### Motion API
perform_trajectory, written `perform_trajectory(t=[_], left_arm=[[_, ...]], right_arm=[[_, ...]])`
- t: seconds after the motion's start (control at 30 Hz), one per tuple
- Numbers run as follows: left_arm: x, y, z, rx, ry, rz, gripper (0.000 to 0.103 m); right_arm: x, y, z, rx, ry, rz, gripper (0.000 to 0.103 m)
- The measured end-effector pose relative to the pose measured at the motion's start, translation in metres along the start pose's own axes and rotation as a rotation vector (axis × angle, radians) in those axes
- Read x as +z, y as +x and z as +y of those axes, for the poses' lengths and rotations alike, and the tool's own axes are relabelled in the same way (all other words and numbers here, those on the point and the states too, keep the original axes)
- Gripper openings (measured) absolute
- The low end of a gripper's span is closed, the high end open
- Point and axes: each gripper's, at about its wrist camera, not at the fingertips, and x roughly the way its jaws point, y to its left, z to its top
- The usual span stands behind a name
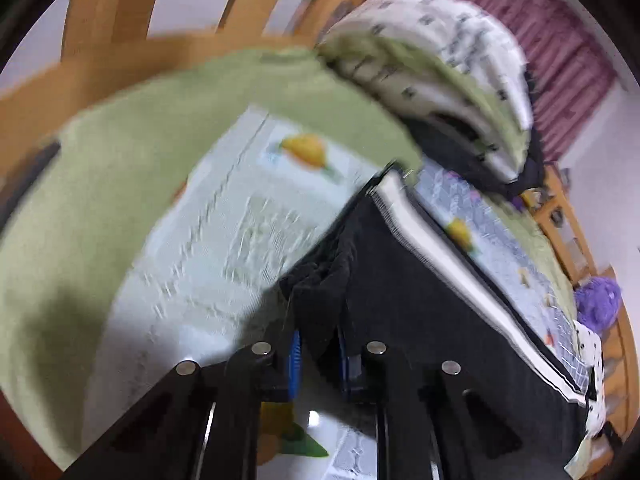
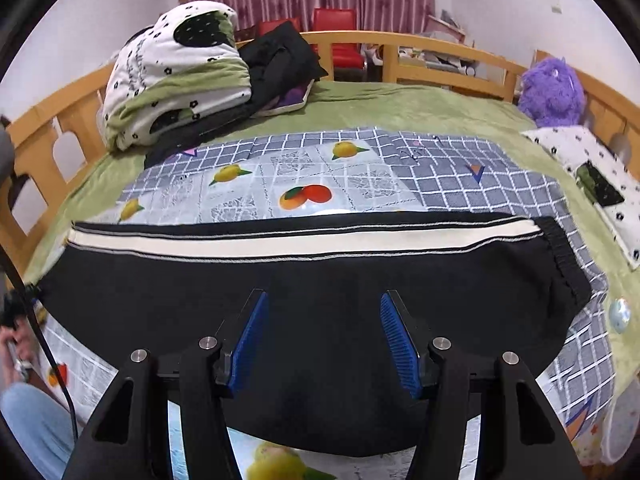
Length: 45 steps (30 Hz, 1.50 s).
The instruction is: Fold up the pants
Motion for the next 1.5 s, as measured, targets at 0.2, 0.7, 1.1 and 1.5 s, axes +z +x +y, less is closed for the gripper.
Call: perform_trajectory(t=[0.2, 0.7, 1.1, 1.5], left_arm=[[-0.011, 0.012, 0.008, 0.119, 0.035, 0.044, 0.046], [0.018, -0.021, -0.124, 0.262, 0.341, -0.095, 0.022], [-0.108, -0.038, -0.380, 0.004, 0.727, -0.060, 0.016], [-0.253, -0.007, -0.391, -0.150, 0.725, 0.297, 0.029]], right_arm=[[-0.009, 0.000, -0.006, 0.004, -0.023, 0.001, 0.058], [-0.021, -0.003, -0.010, 0.091, -0.033, -0.034, 0.058], [-0.039, -0.022, -0.056, 0.142, 0.096, -0.030, 0.058], [-0.053, -0.033, -0.076, 0.127, 0.104, -0.041, 0.058]])
